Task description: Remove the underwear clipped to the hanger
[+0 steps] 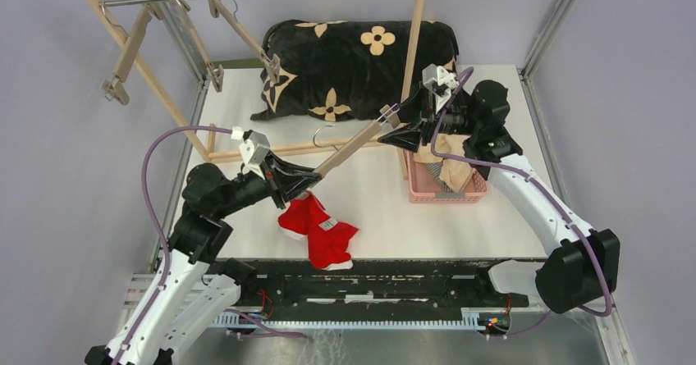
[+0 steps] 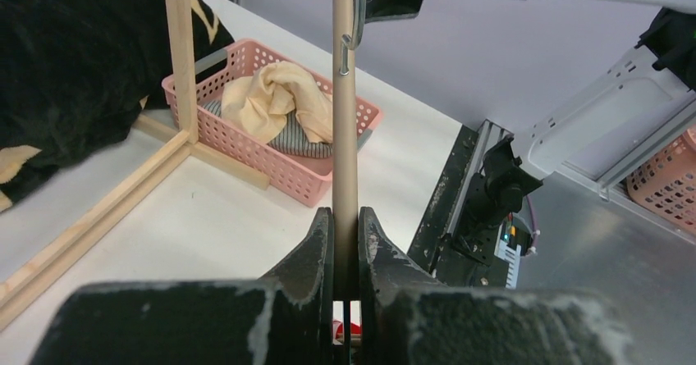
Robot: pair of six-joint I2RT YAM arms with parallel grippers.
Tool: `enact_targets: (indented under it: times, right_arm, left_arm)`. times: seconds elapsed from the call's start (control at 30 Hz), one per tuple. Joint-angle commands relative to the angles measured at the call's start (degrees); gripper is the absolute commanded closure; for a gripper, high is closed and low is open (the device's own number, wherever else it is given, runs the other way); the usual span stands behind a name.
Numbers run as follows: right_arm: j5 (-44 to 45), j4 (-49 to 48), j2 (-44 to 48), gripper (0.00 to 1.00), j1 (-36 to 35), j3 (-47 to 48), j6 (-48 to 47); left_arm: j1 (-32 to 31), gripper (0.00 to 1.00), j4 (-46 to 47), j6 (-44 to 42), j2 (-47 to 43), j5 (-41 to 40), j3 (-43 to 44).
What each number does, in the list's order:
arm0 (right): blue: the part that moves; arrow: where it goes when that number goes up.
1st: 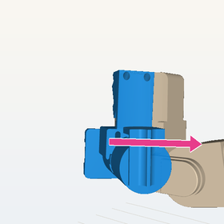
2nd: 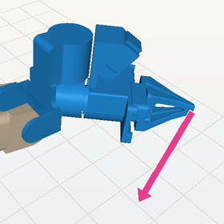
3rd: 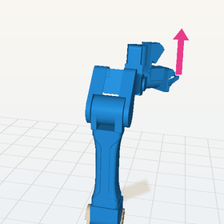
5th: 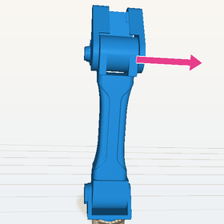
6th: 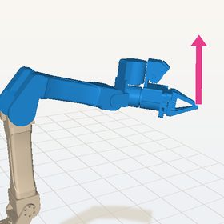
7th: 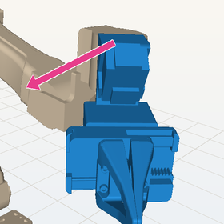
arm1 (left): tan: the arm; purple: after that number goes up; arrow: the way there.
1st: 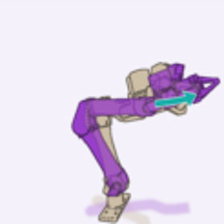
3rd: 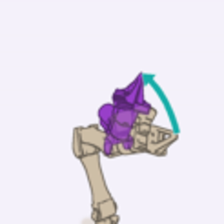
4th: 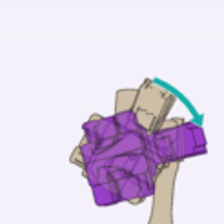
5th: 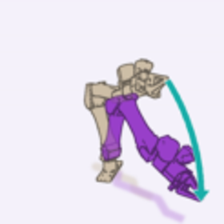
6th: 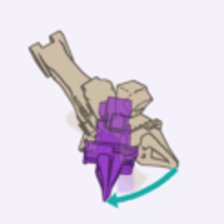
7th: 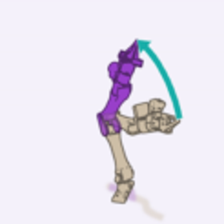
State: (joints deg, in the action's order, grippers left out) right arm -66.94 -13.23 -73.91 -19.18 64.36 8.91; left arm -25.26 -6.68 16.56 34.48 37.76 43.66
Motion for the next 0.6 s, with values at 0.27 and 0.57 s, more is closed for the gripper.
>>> enact_targets:
  times: [0.27,0.57]
  right_arm:
    - [15.21,-65.19,-0.51,0.47,-0.19,-13.32,44.29]
    - [18.63,-69.47,-4.73,0.46,-3.02,-11.85,49.30]
  left_arm:
    - [-0.06,0.97,28.09,12.83,-0.24,-6.04,-8.77]
    - [-0.22,0.97,49.79,21.78,2.60,-7.43,-15.75]
